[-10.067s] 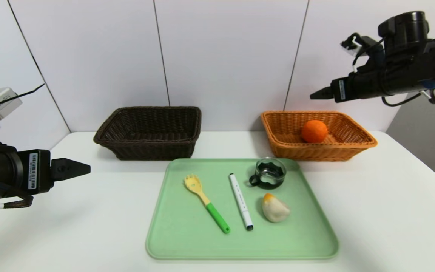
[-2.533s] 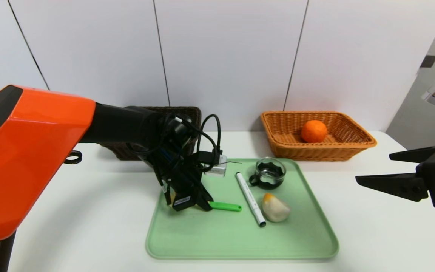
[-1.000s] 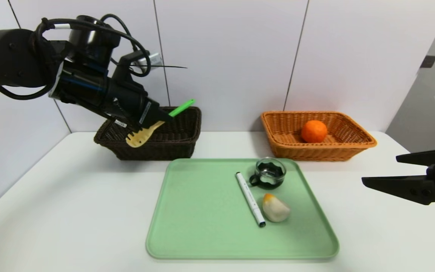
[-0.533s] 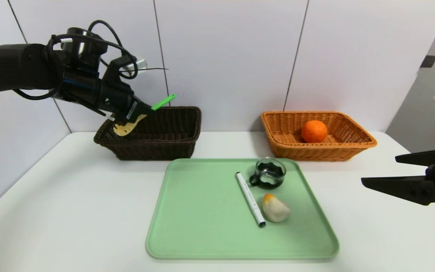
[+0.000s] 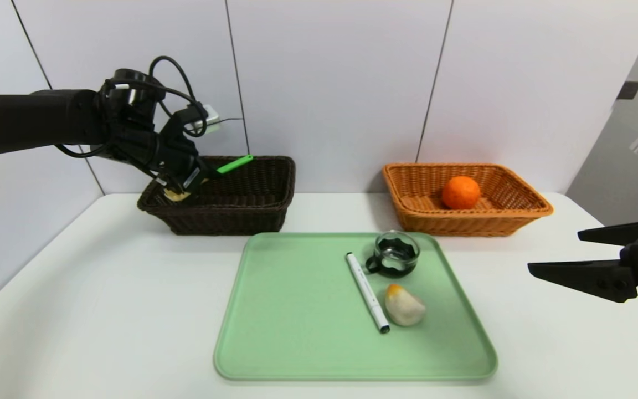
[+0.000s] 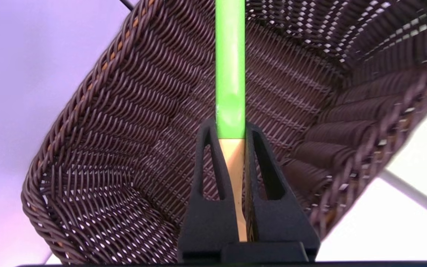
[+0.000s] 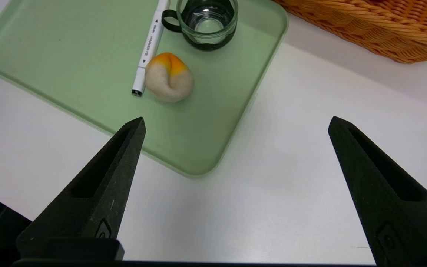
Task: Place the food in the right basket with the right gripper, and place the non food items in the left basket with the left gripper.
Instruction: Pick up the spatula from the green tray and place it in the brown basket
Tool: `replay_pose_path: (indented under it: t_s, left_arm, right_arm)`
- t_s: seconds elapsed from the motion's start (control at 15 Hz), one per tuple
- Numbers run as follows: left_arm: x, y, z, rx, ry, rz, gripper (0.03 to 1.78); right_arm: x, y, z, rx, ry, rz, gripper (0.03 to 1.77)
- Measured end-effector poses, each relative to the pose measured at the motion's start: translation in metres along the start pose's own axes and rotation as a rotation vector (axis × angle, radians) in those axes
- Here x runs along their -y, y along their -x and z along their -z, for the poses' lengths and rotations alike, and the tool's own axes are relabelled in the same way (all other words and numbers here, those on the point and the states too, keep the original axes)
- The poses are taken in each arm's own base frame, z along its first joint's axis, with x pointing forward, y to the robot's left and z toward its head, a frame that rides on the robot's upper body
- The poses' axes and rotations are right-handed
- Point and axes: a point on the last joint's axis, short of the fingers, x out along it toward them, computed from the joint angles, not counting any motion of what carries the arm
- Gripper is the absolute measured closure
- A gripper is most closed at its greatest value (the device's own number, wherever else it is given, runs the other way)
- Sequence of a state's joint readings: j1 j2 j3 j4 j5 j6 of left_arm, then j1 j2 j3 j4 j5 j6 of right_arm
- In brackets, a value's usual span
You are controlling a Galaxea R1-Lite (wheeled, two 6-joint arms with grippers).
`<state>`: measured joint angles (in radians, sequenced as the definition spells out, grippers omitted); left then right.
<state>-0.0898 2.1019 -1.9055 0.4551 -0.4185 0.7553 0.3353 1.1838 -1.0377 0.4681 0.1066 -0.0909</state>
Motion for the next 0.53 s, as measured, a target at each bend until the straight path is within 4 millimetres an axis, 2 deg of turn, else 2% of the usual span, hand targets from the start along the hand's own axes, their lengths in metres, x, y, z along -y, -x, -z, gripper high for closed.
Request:
replay_pose_path:
  t_s: [0.27,0.53]
  left_arm:
    - [-0.006,-0.013,0.010,-0.021,-0.089,0.003,1.68]
    - [-0.010,-0.023,0.012,-0.040,-0.126,-0.028,1.68]
  right_arm:
    - [0.000,-0.001,0.000,-0.002,0.000,0.001,0.10]
    - [0.000,-0.001,0.000,-0.003,0.000,0.001,0.10]
